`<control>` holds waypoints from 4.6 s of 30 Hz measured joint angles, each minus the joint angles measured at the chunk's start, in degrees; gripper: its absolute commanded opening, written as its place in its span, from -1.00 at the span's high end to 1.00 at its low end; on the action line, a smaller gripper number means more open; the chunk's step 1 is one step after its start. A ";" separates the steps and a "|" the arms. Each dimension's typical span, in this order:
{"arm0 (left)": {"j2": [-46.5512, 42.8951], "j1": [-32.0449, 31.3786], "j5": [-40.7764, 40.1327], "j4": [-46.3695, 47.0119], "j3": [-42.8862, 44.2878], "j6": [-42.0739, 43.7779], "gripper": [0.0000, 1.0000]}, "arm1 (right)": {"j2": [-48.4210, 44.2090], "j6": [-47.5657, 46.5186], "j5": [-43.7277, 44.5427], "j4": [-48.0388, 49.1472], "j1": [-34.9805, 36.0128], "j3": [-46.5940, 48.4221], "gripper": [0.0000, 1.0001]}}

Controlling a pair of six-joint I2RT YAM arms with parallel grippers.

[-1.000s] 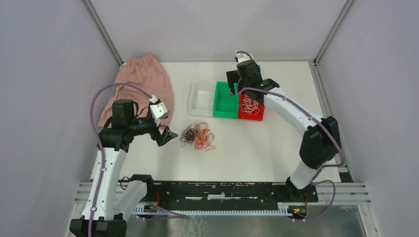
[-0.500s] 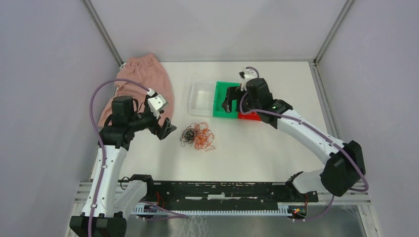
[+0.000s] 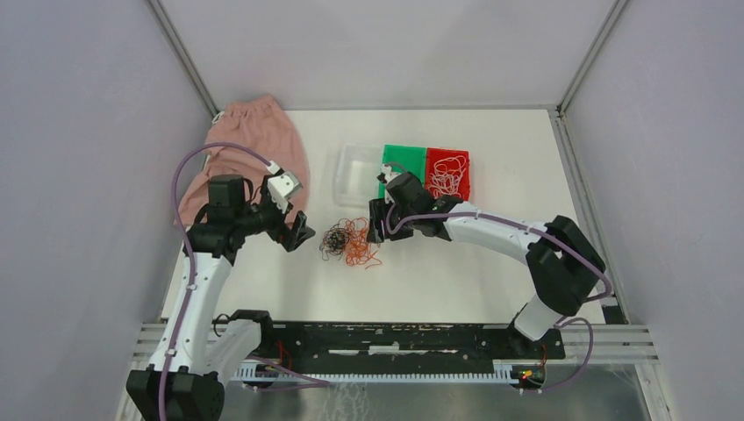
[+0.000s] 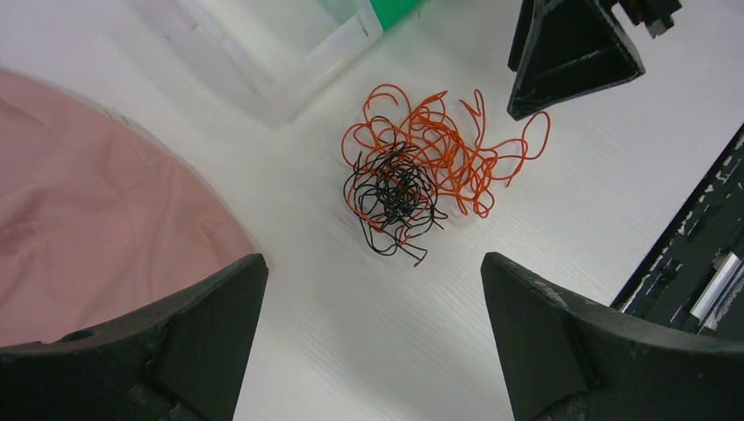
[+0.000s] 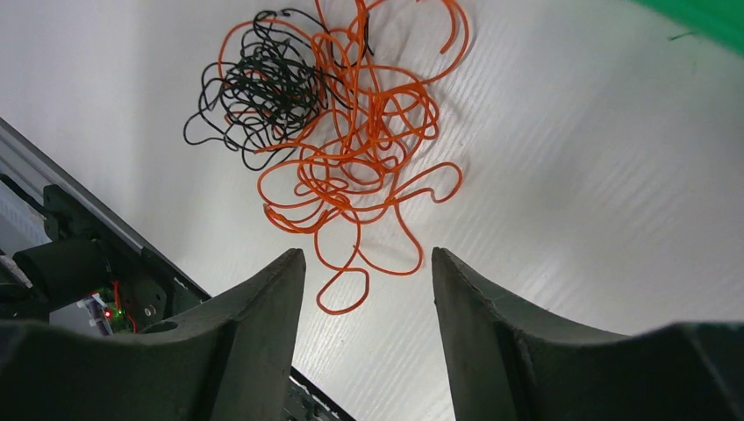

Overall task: Untangle the cables
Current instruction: Untie the cable.

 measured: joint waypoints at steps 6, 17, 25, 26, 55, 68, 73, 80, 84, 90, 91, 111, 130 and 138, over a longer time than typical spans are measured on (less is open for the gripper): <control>-1.25 0.00 0.00 0.04 -0.81 0.02 -0.97 | 4.79 0.92 0.15 0.02 2.36 0.20 0.41; -2.62 0.00 0.55 0.04 -1.33 0.09 -0.97 | 7.32 0.81 -2.19 -1.42 2.75 2.21 0.99; -2.75 0.00 2.40 -0.22 -1.86 0.79 -0.96 | -5.49 -0.52 -2.99 -4.90 3.41 2.45 0.97; -2.80 0.00 2.84 -0.37 -1.86 1.16 -0.96 | -7.13 -0.90 -3.06 -6.05 3.56 2.84 0.81; -2.91 0.00 4.59 -2.80 -1.25 3.08 -0.96 | 4.17 12.22 11.13 -2.84 8.44 0.74 0.38; -3.45 0.00 4.57 -3.72 -1.25 4.79 -0.96 | 4.90 11.02 17.44 -2.49 8.44 1.49 0.99; -4.11 0.00 4.61 -4.35 -1.01 5.35 -0.96 | -0.33 7.50 16.04 -3.52 8.41 2.12 0.99; -4.90 0.00 5.05 -6.12 0.48 5.38 -0.94 | -8.63 2.19 11.02 -3.45 8.41 4.48 0.99; -5.97 0.00 6.16 -6.56 0.59 5.35 -0.91 | -10.34 -0.33 7.34 -3.39 8.44 6.21 0.99; -8.04 0.00 9.11 -6.38 0.81 5.31 -0.89 | -12.28 -3.52 2.16 -3.48 8.44 9.03 0.99; -8.20 0.00 9.73 -6.34 0.83 5.31 -0.88 | -12.33 -3.82 1.51 -3.45 8.44 9.84 0.99; 2.84 -6.71 20.61 -1.05 0.72 5.33 -0.73 | -8.87 -0.61 -8.35 1.20 8.44 16.06 0.99; 3.54 -11.28 14.88 12.48 0.02 -8.00 0.90 | -10.86 -3.39 -11.04 0.44 8.37 17.25 0.58; 2.71 -11.39 9.86 12.66 6.32 -8.41 0.94 | -17.55 -4.44 -10.91 1.49 7.10 12.74 -0.15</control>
